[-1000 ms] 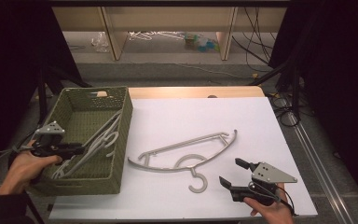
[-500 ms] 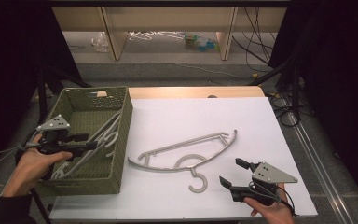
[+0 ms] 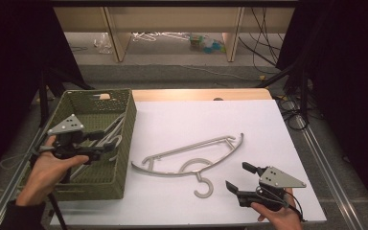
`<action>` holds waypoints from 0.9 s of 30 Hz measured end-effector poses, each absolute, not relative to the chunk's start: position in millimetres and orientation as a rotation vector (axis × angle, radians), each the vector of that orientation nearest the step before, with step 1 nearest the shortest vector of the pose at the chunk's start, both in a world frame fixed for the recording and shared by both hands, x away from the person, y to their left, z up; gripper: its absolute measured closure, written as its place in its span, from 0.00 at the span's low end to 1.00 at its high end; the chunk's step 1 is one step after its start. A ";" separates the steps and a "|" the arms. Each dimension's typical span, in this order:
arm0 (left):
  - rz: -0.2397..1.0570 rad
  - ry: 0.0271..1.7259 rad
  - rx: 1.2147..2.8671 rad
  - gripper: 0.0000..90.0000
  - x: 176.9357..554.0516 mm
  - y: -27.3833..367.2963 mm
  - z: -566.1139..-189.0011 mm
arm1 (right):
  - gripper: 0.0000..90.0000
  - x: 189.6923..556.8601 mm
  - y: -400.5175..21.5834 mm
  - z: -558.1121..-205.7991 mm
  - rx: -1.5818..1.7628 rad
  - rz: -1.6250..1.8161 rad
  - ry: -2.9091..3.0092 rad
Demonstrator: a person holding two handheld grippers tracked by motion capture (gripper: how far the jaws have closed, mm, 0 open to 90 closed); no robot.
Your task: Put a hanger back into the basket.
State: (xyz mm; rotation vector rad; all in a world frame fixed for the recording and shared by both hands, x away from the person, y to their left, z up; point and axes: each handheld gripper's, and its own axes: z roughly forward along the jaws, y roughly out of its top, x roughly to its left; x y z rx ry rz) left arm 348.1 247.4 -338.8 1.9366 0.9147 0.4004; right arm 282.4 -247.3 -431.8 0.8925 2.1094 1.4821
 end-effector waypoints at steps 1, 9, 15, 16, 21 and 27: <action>0.400 0.900 1.937 0.37 346.9 239.9 -338.8 | 0.20 281.7 -248.0 -431.2 0.883 1.475 2.115; 0.373 0.829 1.865 0.32 343.7 202.2 -350.7 | 0.20 282.5 -248.1 -431.4 0.886 1.481 2.105; 0.386 0.798 1.867 0.30 339.7 183.7 -358.1 | 0.20 282.0 -248.5 -431.4 0.888 1.486 2.107; 0.398 0.769 1.885 0.30 339.6 178.5 -361.0 | 0.20 282.0 -248.5 -431.4 0.888 1.486 2.107; 0.373 0.754 1.890 0.27 334.6 154.6 -378.1 | 0.20 282.6 -249.3 -432.0 0.890 1.489 2.103; 0.348 0.717 1.897 0.25 327.6 130.8 -397.8 | 0.20 283.2 -249.1 -432.9 0.885 1.519 2.103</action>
